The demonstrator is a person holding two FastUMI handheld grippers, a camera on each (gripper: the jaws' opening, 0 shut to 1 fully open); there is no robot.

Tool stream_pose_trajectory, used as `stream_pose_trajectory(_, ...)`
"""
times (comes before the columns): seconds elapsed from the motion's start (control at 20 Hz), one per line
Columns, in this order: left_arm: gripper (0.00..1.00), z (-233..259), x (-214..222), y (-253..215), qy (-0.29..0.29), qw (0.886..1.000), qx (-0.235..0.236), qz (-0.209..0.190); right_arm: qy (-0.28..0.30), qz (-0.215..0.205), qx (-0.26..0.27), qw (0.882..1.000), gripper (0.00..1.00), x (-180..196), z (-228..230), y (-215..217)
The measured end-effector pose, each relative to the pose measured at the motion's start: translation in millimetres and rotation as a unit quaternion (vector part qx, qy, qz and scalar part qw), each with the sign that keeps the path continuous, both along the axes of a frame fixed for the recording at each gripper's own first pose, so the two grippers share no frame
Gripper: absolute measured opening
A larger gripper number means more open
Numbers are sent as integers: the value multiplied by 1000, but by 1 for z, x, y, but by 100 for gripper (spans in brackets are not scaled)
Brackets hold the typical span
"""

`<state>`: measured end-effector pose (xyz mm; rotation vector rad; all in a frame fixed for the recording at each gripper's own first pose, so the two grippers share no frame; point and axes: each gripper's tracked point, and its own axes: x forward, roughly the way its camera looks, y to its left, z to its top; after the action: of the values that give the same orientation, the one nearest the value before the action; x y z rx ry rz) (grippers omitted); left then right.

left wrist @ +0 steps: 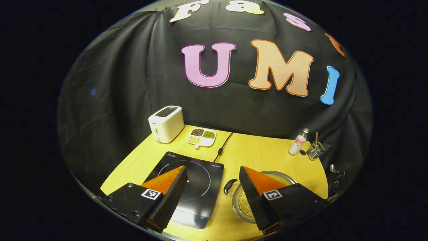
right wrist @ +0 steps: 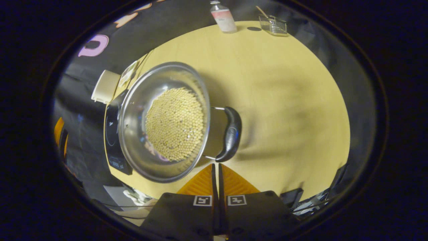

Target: First push the handle of the pot to place it horizontally, then grasp the pot with both hands and set it on the induction cooktop.

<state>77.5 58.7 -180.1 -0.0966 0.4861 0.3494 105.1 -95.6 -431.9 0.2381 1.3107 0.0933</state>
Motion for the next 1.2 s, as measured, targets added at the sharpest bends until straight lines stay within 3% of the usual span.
stream_pose_trajectory(0.45,96,-30,5,-7,32,999,-39,0,-31,-23,-15,999,2,41,0,-16)
stream_pose_trajectory(0.95,96,-67,-9,-3,79,994,-77,12,-57,-75,28,995,2,58,28,-24)
stream_pose_trajectory(1.05,96,-75,-9,-3,90,993,-80,7,-64,-81,36,994,22,58,44,-26)
stream_pose_trajectory(1.1,96,-81,-8,-5,98,992,-80,4,-70,-87,33,993,24,65,43,-28)
stream_pose_trajectory(1.15,96,-87,-7,-6,106,991,-81,0,-78,-95,44,991,49,72,51,-27)
stream_pose_trajectory(1.2,96,-92,-5,-8,113,990,-83,-5,-81,-102,46,990,62,76,54,-29)
